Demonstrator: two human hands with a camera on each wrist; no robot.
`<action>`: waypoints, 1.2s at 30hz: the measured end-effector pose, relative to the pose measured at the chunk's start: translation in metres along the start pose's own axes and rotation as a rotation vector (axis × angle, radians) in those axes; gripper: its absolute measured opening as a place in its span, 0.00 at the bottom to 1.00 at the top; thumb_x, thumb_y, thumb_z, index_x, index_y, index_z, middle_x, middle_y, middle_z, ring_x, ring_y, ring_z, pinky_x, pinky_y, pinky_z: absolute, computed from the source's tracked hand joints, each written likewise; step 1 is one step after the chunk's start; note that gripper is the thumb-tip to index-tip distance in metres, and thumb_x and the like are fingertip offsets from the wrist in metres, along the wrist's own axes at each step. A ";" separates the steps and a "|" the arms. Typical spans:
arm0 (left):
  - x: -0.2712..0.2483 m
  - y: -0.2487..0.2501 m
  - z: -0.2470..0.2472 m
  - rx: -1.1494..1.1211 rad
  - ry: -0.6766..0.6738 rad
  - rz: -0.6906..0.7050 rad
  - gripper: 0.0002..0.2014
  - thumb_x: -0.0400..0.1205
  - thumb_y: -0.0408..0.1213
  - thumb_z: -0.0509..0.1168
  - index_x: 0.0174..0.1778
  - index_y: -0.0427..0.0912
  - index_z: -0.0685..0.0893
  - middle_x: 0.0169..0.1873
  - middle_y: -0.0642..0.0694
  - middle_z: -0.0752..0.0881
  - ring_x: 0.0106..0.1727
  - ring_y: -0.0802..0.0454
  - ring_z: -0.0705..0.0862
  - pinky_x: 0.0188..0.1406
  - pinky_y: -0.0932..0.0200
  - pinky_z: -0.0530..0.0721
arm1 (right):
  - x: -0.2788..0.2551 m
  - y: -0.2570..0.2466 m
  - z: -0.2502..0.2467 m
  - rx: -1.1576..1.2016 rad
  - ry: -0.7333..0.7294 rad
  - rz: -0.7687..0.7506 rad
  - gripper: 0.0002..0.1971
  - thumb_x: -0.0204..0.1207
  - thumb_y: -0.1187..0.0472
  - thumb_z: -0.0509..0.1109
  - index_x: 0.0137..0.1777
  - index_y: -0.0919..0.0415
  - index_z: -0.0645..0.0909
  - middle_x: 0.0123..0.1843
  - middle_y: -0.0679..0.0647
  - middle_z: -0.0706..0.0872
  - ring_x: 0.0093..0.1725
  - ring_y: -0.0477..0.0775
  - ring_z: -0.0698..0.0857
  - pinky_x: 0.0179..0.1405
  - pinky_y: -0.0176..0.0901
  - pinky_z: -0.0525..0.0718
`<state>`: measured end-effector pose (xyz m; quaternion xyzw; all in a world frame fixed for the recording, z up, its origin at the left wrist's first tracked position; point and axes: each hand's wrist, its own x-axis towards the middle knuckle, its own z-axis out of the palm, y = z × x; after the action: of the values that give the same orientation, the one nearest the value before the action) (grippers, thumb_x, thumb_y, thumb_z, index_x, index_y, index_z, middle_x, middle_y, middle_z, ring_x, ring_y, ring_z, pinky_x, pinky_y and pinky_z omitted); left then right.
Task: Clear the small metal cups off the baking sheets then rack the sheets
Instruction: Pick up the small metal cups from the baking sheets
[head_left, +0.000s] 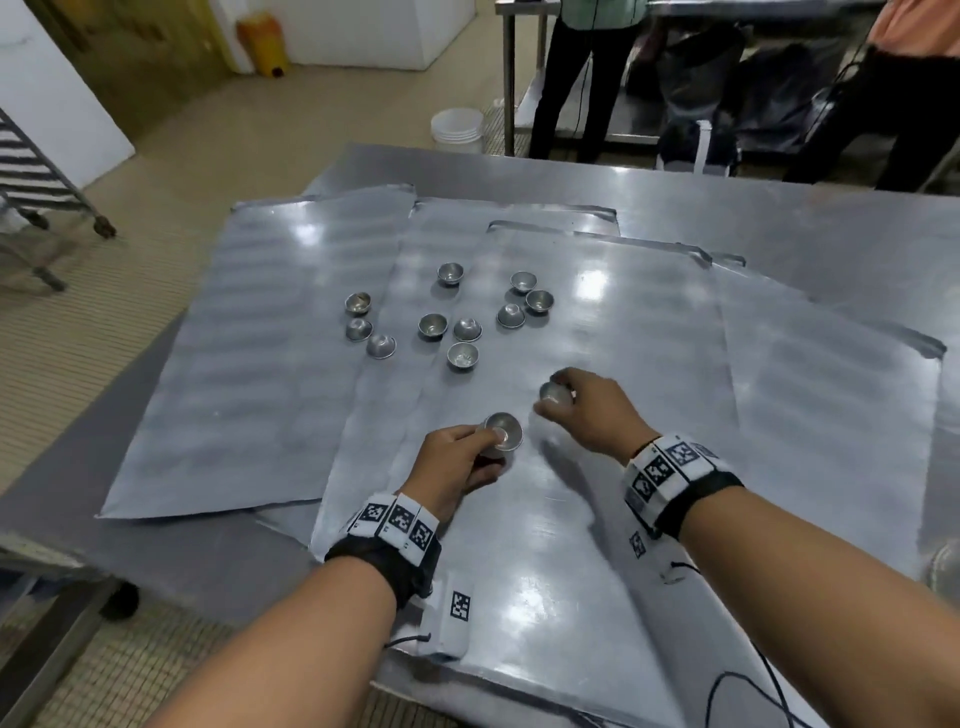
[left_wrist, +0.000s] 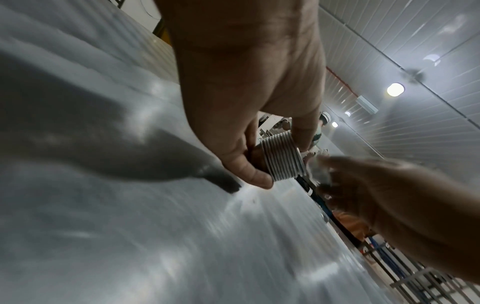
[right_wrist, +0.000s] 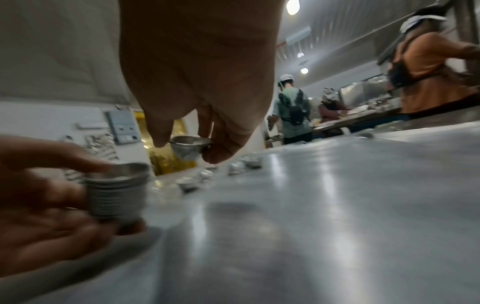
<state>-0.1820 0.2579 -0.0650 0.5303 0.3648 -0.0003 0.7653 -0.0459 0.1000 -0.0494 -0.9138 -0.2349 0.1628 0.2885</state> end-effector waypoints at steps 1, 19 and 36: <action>-0.004 0.001 -0.008 -0.016 0.011 0.007 0.07 0.79 0.31 0.74 0.49 0.31 0.91 0.40 0.37 0.90 0.40 0.47 0.91 0.45 0.55 0.90 | -0.008 -0.016 0.004 0.057 0.028 -0.033 0.24 0.75 0.46 0.76 0.68 0.56 0.82 0.61 0.53 0.88 0.58 0.56 0.86 0.51 0.42 0.77; -0.028 0.018 -0.094 -0.188 0.072 0.068 0.10 0.85 0.28 0.64 0.51 0.25 0.89 0.43 0.27 0.89 0.40 0.41 0.90 0.48 0.49 0.91 | -0.048 -0.120 0.087 0.165 -0.068 -0.259 0.35 0.68 0.32 0.69 0.75 0.45 0.78 0.63 0.45 0.89 0.62 0.50 0.85 0.63 0.49 0.83; 0.000 0.051 -0.154 -0.126 0.399 0.063 0.05 0.77 0.27 0.73 0.41 0.28 0.87 0.33 0.35 0.85 0.35 0.39 0.87 0.42 0.46 0.93 | 0.071 -0.091 0.056 -0.010 0.065 0.007 0.23 0.77 0.46 0.68 0.70 0.54 0.80 0.66 0.61 0.84 0.62 0.65 0.84 0.59 0.55 0.82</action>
<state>-0.2483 0.4052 -0.0502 0.4820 0.4916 0.1516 0.7092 -0.0417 0.2284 -0.0498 -0.9209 -0.2230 0.1327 0.2908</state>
